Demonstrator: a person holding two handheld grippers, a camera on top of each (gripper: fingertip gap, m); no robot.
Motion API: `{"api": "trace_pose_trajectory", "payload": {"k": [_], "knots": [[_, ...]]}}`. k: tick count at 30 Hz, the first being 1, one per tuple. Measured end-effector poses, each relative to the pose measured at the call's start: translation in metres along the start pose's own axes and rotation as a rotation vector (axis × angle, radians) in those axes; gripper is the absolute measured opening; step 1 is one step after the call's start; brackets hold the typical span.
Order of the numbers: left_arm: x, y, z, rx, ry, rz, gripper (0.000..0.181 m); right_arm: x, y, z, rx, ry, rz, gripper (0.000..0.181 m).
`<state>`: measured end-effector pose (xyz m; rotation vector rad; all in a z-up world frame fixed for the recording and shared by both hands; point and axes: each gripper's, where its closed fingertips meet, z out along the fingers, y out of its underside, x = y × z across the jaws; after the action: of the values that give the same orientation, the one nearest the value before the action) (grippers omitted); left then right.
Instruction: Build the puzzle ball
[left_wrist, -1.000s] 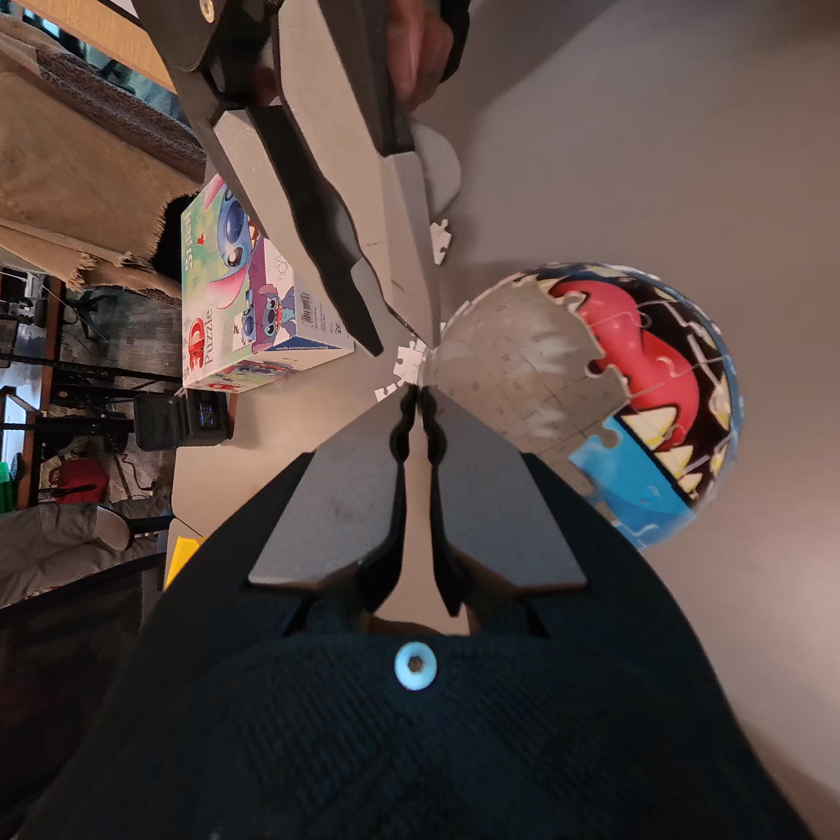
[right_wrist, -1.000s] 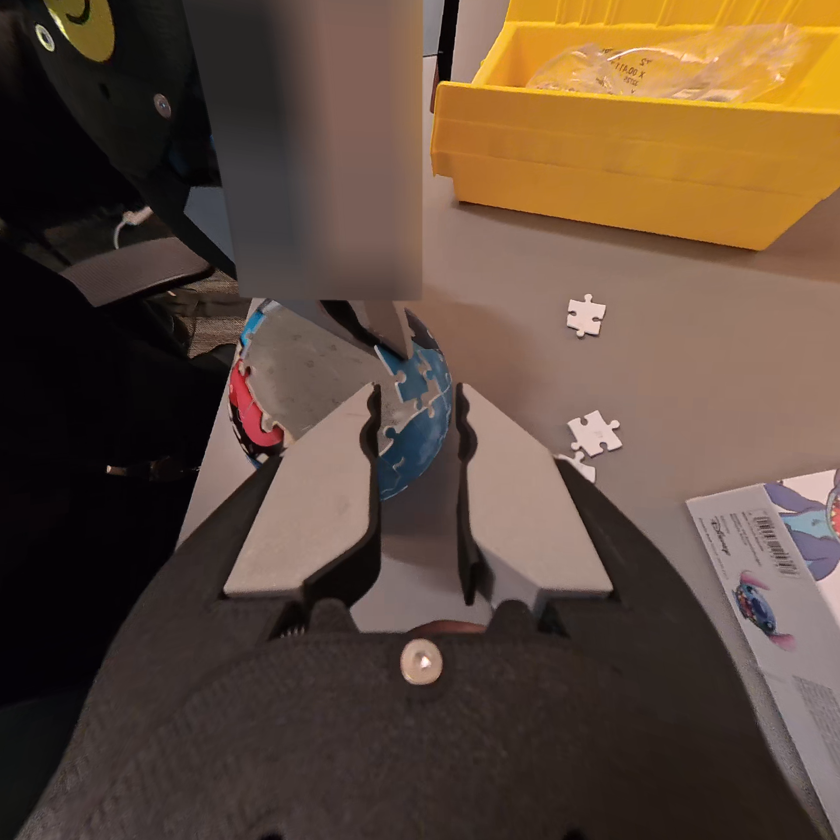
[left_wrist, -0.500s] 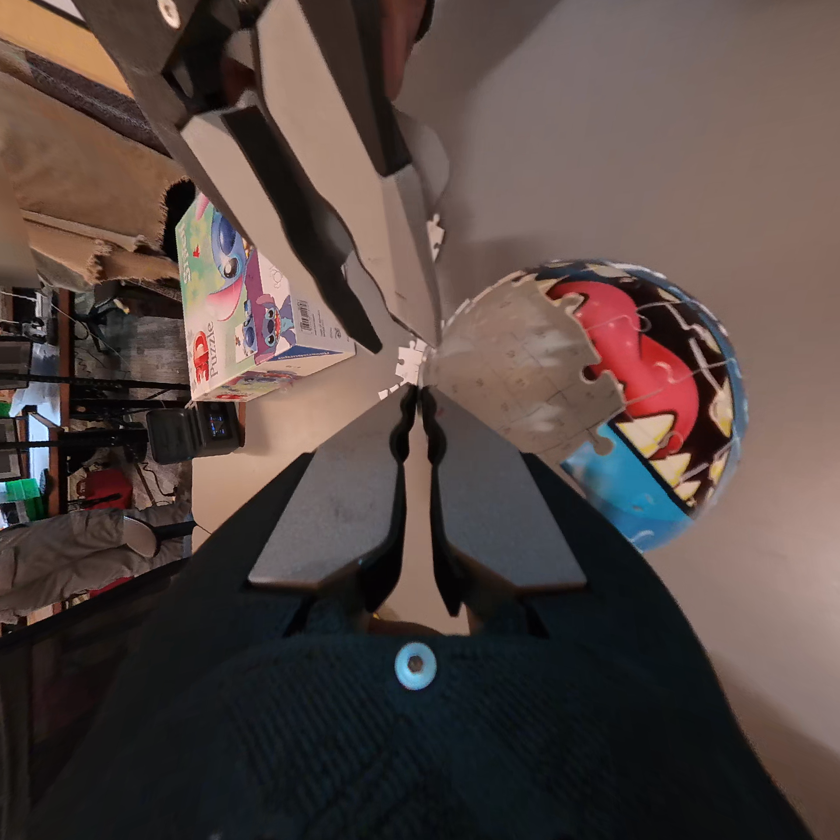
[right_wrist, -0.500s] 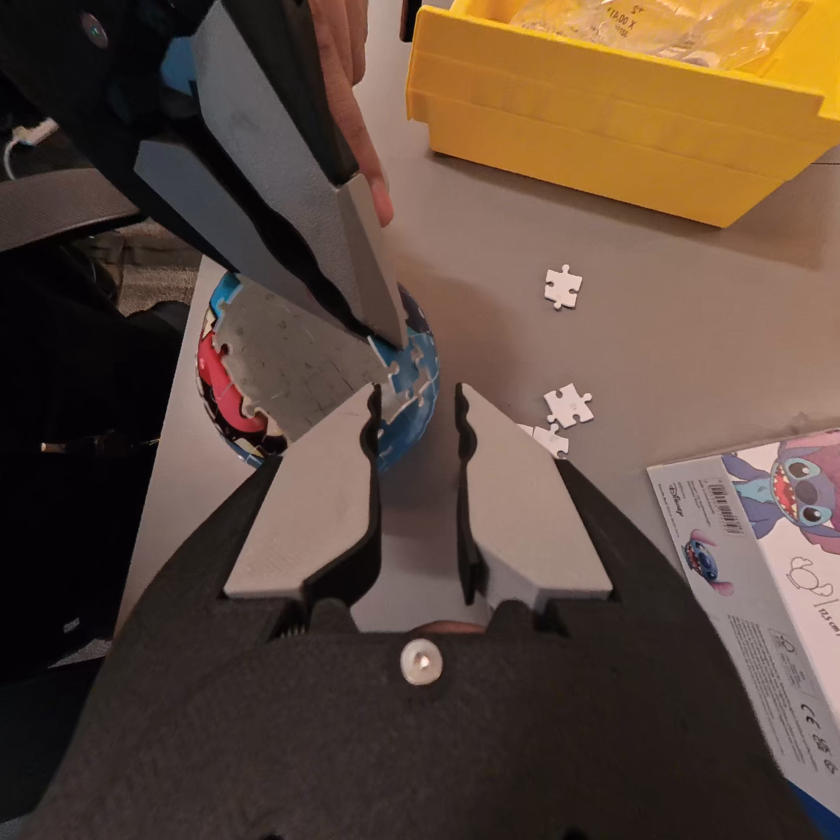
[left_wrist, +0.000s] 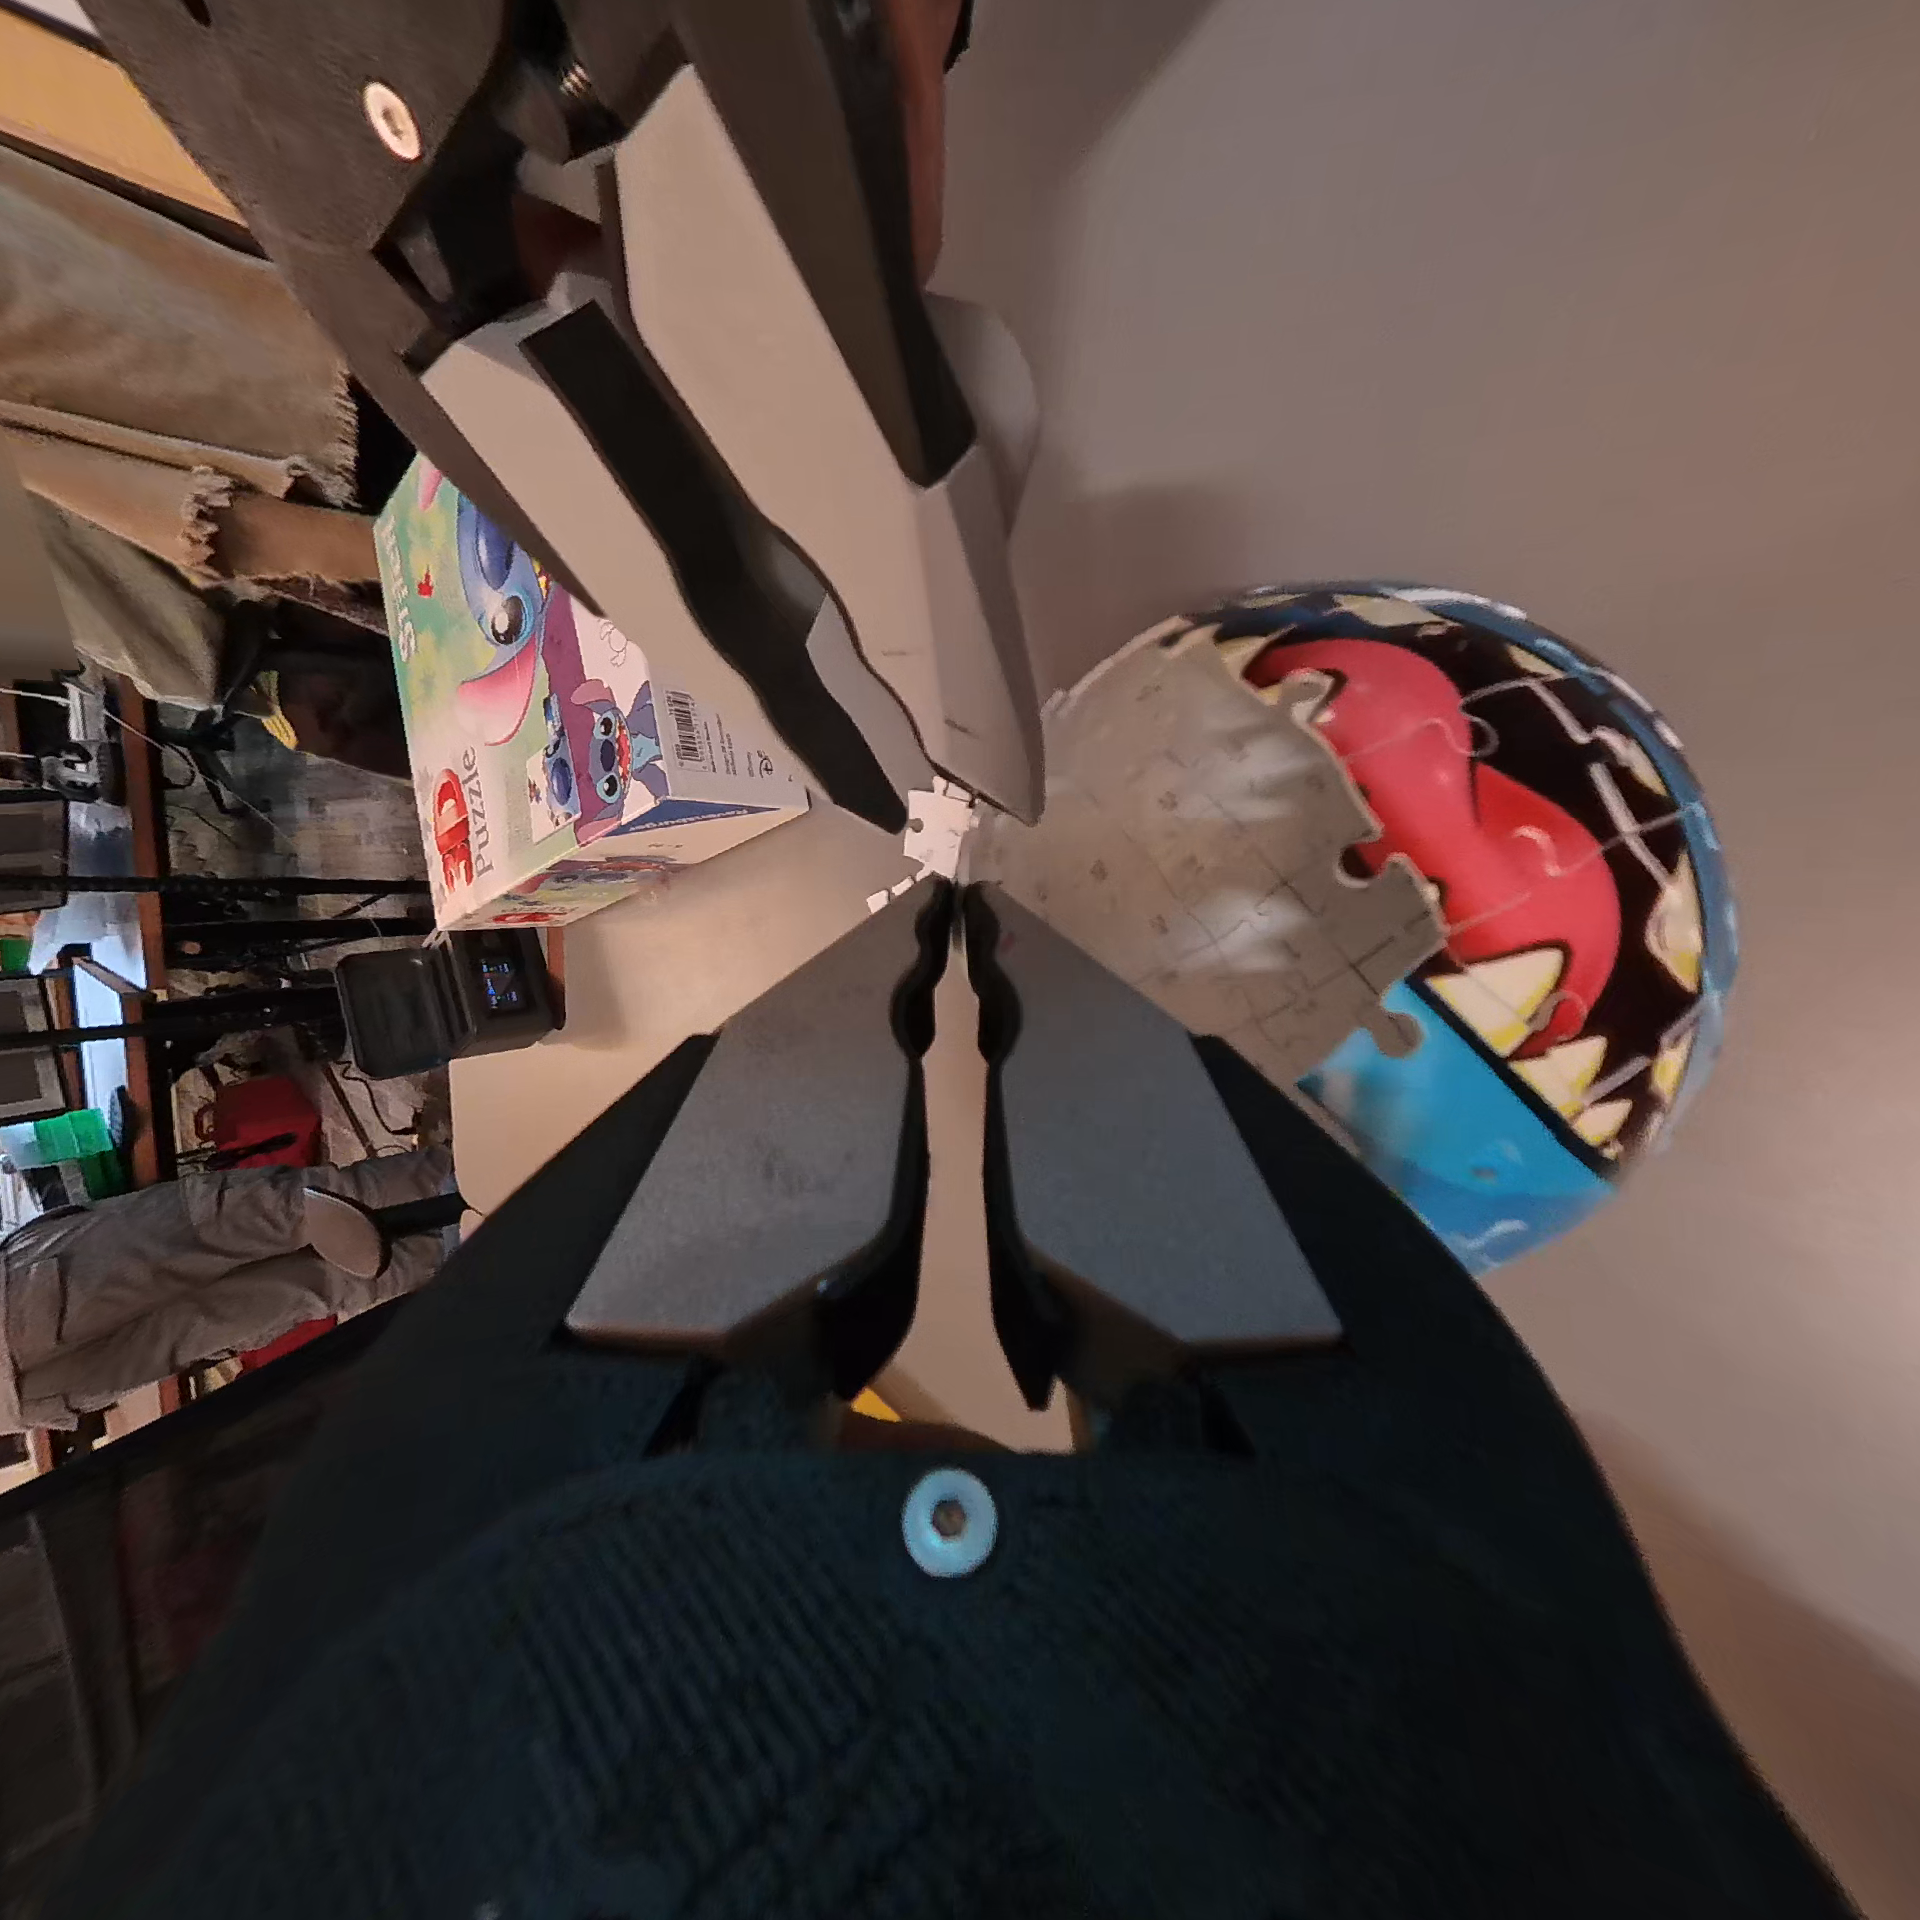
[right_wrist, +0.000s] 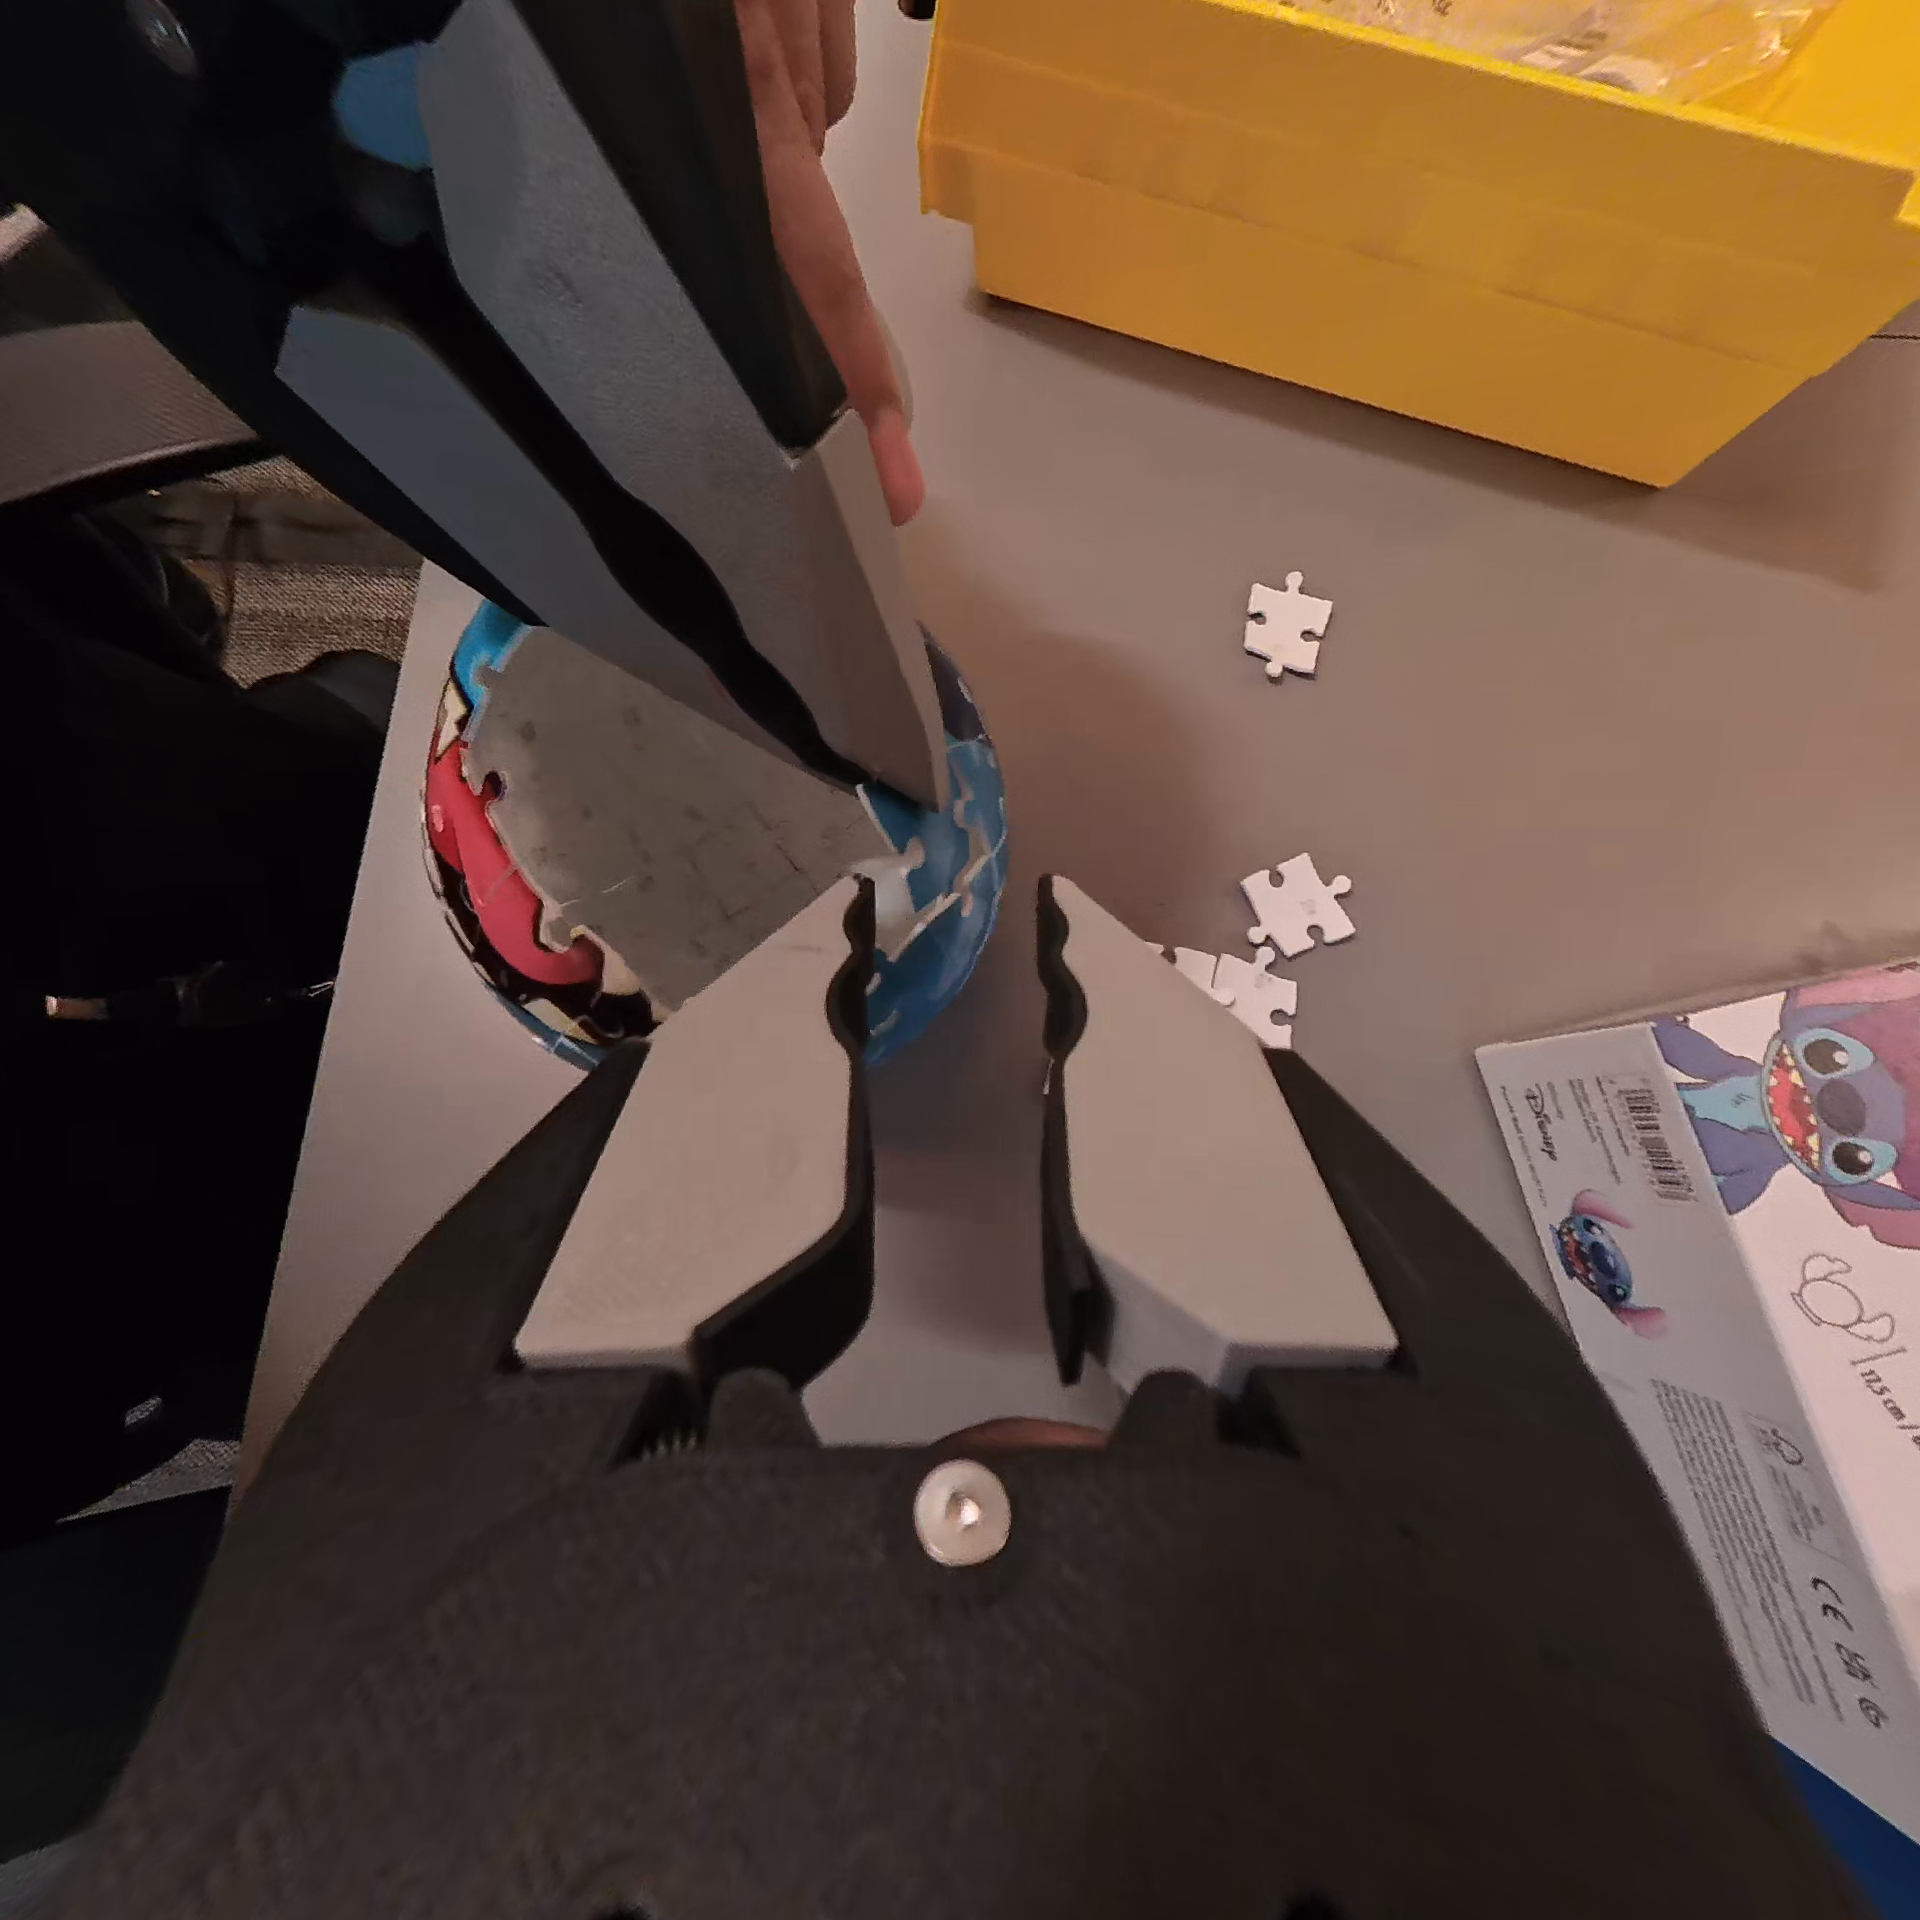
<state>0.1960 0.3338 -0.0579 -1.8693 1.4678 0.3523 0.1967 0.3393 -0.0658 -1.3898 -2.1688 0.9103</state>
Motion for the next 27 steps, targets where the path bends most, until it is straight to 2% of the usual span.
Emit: {"api": "trace_pose_trajectory", "payload": {"k": [8, 17, 21, 27], "knots": [[-0.001, 0.006, -0.002, -0.006, -0.033, -0.031, 0.0, 0.007, -0.002, 0.005, -0.019, 0.083, -0.031, 0.023], [-0.006, 0.018, -0.001, -0.099, -0.095, -0.077, 0.0, 0.018, -0.008, 0.011, -0.068, 0.251, -0.137, 0.019], [-0.007, 0.021, -0.002, -0.112, -0.102, -0.102, 0.0, 0.017, -0.012, 0.015, -0.058, 0.267, -0.206, 0.013], [-0.009, 0.023, -0.001, -0.119, -0.121, -0.119, 0.0, 0.018, -0.017, 0.019, -0.061, 0.245, -0.3, 0.015]]}}
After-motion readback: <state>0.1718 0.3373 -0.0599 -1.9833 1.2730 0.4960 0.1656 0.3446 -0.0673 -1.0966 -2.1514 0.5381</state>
